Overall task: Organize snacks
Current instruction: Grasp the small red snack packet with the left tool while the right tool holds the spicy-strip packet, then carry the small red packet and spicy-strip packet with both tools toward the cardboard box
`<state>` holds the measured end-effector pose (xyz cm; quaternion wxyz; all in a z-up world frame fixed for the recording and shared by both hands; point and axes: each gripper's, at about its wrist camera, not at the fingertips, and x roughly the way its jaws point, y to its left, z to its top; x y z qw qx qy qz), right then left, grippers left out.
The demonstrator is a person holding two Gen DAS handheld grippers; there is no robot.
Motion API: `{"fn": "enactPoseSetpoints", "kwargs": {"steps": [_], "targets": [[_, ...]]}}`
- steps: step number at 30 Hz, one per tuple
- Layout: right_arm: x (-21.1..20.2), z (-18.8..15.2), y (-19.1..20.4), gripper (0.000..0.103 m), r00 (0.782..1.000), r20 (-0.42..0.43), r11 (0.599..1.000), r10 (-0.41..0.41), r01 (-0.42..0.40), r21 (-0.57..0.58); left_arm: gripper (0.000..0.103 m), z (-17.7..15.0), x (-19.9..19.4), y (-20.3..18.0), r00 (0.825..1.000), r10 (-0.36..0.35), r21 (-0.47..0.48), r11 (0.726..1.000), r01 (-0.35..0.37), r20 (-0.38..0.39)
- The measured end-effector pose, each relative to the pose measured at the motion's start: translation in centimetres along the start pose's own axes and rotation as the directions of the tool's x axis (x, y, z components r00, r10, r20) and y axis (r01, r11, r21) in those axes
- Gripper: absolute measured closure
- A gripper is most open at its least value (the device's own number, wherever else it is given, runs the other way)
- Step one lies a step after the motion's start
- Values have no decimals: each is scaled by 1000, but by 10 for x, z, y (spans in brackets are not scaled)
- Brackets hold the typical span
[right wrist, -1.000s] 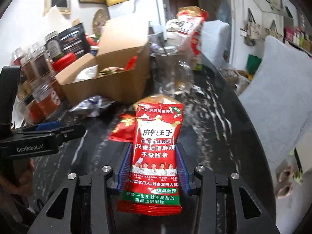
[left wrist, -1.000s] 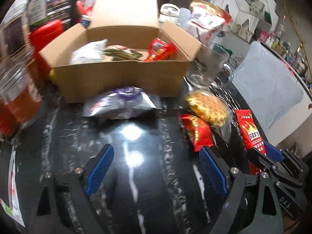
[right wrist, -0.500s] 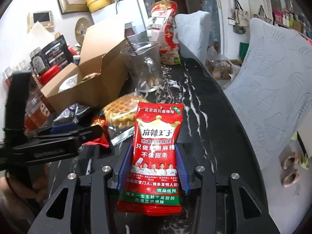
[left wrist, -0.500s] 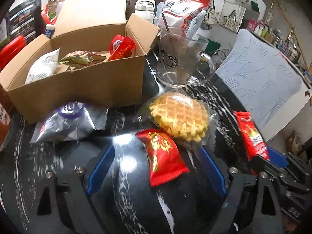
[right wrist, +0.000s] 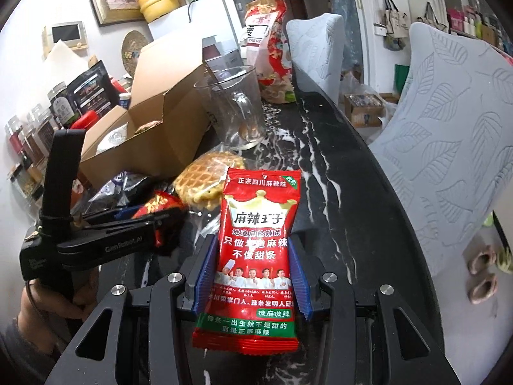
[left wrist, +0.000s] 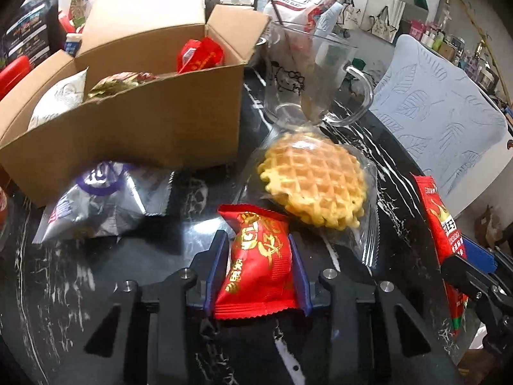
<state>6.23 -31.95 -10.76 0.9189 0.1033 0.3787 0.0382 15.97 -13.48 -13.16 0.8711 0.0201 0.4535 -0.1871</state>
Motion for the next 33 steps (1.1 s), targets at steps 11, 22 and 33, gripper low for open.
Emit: {"fn": "enactPoseSetpoints", "kwargs": {"steps": [11,22,33], "targets": [[-5,-4,14,60,1000,8,1000,3,-3,-25,68,-18,-31,2,999,-29,36,999,27,33],[-7,-15,44,60,998,-4,996,67,-67,-63,68,-47,-43,30,999,-8,7,1000,9,-38],[-6,-19,54,60,996,-14,994,85,-85,-69,69,-46,-41,34,999,-52,4,999,52,-16]]}}
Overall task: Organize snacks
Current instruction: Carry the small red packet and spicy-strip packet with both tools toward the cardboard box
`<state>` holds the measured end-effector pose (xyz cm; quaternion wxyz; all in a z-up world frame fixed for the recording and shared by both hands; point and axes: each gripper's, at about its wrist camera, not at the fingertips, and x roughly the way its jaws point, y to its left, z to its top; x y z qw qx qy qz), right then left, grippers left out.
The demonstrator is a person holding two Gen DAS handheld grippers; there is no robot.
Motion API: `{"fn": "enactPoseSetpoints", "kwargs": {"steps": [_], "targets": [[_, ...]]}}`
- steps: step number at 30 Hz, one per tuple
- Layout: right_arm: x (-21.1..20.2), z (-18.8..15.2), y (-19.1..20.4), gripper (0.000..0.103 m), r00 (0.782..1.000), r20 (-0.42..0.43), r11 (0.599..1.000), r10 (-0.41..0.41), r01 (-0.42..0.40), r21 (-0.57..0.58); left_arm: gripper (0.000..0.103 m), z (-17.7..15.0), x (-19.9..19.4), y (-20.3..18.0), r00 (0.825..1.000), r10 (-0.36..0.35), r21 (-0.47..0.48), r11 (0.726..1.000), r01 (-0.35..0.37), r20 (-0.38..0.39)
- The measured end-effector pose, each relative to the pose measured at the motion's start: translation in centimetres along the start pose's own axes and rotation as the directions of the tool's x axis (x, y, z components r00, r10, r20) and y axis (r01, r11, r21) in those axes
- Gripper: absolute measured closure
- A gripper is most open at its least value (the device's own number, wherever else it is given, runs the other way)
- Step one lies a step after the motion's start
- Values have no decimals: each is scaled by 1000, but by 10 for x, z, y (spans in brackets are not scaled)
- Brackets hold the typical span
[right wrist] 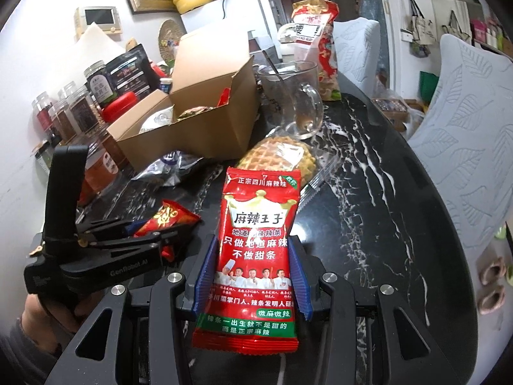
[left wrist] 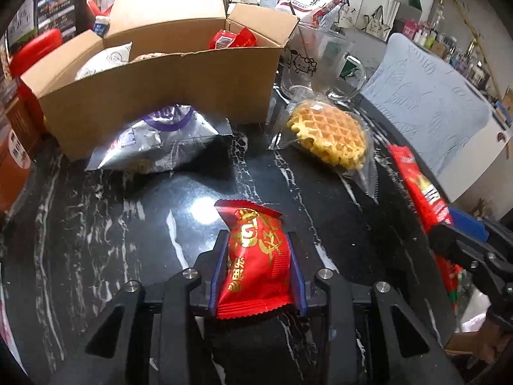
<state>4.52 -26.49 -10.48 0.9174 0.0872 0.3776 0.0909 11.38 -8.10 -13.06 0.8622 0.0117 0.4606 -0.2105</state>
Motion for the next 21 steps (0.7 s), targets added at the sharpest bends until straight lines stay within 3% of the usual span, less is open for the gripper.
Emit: {"fn": "enactPoseSetpoints", "kwargs": {"steps": [11,16,21], "targets": [[8,6,16,60,999,-5,999,35,-35,-31,69,1,-50,18,996,4,-24,1000,-2,84],[11,16,28,60,998,8,997,67,-67,-44,69,11,-78,24,982,54,-10,999,-53,180],[11,34,40,60,994,33,993,104,-102,-63,69,29,-103,29,965,59,2,998,-62,255]]}}
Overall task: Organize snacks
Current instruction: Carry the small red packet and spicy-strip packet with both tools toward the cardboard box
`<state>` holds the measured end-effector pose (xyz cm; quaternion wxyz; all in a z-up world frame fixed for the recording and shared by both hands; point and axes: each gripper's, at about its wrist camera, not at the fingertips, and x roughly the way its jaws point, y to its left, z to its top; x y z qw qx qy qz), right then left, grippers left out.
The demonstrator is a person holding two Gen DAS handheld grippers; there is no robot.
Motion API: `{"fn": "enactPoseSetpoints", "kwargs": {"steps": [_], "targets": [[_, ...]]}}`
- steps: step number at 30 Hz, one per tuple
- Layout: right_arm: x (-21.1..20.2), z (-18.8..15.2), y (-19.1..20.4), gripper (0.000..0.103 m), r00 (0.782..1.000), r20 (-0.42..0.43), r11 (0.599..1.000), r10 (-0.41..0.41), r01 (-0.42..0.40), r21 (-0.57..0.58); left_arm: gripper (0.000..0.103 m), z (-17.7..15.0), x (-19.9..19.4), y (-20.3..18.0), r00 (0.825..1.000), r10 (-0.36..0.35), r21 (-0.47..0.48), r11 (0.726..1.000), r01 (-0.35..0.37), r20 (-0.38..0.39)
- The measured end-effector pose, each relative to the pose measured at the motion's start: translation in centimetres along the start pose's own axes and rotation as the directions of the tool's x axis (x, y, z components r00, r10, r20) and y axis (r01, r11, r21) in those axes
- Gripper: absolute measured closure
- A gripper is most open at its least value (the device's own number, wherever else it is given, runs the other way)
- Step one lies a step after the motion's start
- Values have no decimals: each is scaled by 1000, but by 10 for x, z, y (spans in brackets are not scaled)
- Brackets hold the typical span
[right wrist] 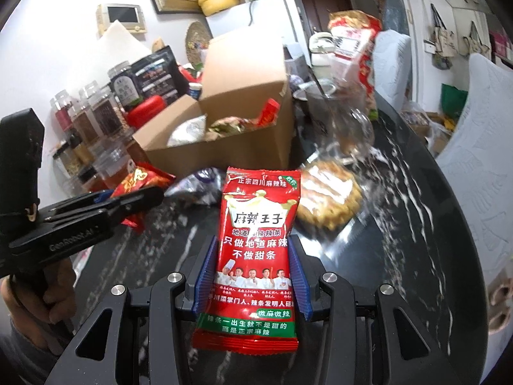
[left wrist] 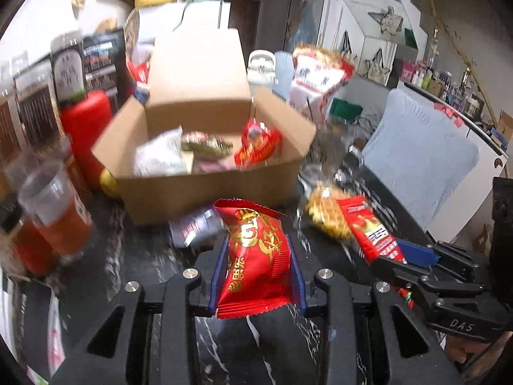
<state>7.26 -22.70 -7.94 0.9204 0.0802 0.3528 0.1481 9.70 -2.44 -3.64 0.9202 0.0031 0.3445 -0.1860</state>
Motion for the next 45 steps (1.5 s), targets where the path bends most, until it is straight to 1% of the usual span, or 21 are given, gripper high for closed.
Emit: {"fn": "enactPoseSetpoints", "kwargs": {"steps": [5,12,17,22,27,31,33,38,43,45], "targets": [[-3,30,12,60,998,50,999,25,-23,-34,69,26,-11,6,998,-4,10,1000,3,69],[-7,85,31,60,988,146,994,46,-31,-103,69,68,-20,21,983,3,-5,1000,-3,184],[-5,124,43,60,977,203,988,59,-28,-150,69,96,-18,33,972,10,-7,1000,-9,235],[12,152,50,60,973,217,984,81,-44,-172,69,118,-4,45,964,28,-5,1000,-28,264],[43,171,50,60,977,199,983,70,-33,-183,69,128,20,57,967,49,-6,999,-49,251],[69,177,46,60,982,179,982,61,-27,-184,69,129,45,67,974,58,-5,998,-59,219],[83,177,43,60,985,161,983,61,-32,-178,69,129,57,71,980,53,1,999,-54,192],[113,172,35,60,992,102,985,72,-55,-161,69,127,81,79,989,50,1,999,-50,141],[132,170,33,60,998,45,983,50,-41,-179,69,122,106,84,997,43,-14,999,-42,70],[138,169,32,60,999,23,982,40,-35,-187,69,119,114,84,998,52,-15,999,-51,45]]}}
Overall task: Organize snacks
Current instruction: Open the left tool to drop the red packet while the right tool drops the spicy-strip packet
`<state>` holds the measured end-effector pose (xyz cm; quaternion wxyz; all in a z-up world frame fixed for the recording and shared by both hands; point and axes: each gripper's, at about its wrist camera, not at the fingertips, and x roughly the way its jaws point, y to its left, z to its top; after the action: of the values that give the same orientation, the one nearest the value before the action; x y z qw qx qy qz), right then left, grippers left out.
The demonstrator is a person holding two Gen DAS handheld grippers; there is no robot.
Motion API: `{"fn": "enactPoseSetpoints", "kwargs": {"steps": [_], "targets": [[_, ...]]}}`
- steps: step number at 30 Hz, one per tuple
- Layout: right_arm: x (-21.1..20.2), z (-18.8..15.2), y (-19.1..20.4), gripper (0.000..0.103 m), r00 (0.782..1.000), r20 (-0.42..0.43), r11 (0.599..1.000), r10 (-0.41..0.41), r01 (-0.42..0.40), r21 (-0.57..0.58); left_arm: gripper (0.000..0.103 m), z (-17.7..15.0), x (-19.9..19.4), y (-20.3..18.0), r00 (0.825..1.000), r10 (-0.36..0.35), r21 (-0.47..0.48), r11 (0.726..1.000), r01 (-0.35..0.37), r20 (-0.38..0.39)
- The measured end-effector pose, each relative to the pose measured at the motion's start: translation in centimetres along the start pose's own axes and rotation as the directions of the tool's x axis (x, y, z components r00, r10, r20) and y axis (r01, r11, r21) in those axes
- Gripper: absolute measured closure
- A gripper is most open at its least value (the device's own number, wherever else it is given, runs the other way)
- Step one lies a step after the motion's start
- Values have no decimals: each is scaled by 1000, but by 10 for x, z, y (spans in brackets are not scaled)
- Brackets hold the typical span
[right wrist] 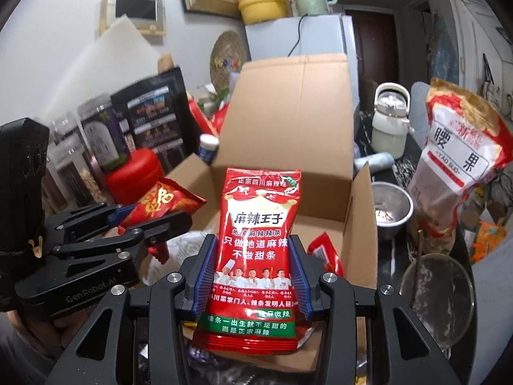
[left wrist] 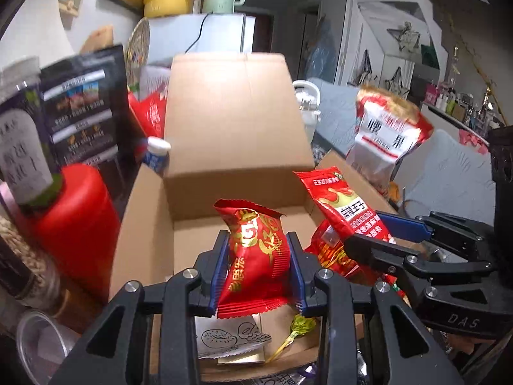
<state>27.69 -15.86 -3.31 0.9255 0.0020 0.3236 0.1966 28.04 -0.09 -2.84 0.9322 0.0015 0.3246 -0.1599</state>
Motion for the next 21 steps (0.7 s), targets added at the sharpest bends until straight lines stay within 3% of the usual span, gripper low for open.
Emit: {"fn": "enactPoseSetpoints", "kwargs": {"steps": [16,21], "targets": [[38,-15,-6,59,986,-165,1000,-29,29,0,68,-12,42,8,984,93,6,996,-93,-155],[39,-15,-6,58,983,-179,999,-37,35,-13,46,-12,49,10,973,122,11,992,-122,-194]]}}
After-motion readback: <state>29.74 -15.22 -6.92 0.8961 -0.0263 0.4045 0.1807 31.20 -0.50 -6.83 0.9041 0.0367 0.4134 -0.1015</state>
